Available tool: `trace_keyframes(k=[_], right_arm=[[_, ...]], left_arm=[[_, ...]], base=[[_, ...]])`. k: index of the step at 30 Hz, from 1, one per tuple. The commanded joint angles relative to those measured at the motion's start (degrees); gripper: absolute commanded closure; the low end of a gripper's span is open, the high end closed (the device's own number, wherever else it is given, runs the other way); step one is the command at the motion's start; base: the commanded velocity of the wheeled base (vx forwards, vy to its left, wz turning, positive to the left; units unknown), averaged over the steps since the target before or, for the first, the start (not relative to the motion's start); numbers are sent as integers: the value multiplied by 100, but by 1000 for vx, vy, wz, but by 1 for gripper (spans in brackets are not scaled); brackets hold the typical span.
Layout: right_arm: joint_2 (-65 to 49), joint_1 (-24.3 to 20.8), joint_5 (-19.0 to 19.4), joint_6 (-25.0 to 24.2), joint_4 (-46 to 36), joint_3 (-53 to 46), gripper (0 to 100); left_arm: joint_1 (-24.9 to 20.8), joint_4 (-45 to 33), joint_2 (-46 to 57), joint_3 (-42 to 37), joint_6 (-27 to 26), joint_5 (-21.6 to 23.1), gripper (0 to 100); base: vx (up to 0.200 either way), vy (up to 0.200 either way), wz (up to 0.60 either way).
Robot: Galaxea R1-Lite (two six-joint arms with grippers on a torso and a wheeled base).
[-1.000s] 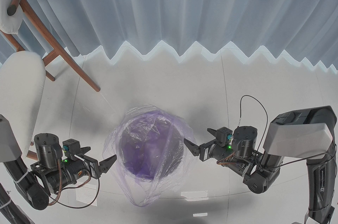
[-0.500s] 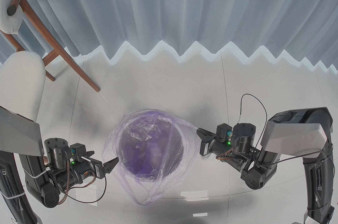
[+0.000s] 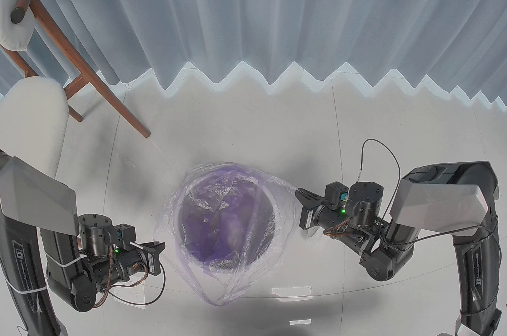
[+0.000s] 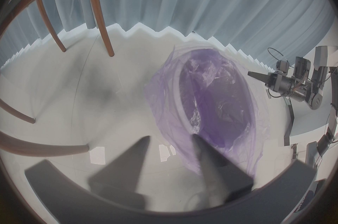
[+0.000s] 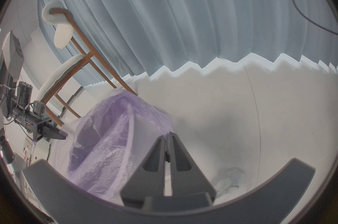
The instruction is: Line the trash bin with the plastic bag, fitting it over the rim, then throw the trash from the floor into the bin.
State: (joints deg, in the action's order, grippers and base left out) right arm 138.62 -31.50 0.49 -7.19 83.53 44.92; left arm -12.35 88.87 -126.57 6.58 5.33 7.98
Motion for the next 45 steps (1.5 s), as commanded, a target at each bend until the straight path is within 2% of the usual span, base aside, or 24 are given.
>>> trace_keyframes(k=[1, 11, 17, 24, 38, 45], right_arm=[[104, 179, 13, -19, -21, 210, 100], [570, 548, 180, -89, -408, 948, 100], [763, 566, 189, -89, -742, 1352, 100], [1009, 557, 189, -98, -1093, 1880, 100], [1044, 636, 180, -125, -1111, 1959, 100], [1071, 628, 171, -125, -1111, 1906, 100]], left_arm=[[31, -1, -236, 18, 3, 1, 100], [-40, 8, -843, 106, -49, -78, 100], [-31, 8, -983, 185, -49, -87, 100], [189, 8, -1018, 502, -41, -122, 100], [277, 8, -983, 572, -67, -131, 100], [251, 8, -1010, 528, -67, -289, 100]], base=[[0, 0, 0], [0, 0, 0], [0, 0, 0], [0, 0, 0], [0, 0, 0], [0, 0, 0]])
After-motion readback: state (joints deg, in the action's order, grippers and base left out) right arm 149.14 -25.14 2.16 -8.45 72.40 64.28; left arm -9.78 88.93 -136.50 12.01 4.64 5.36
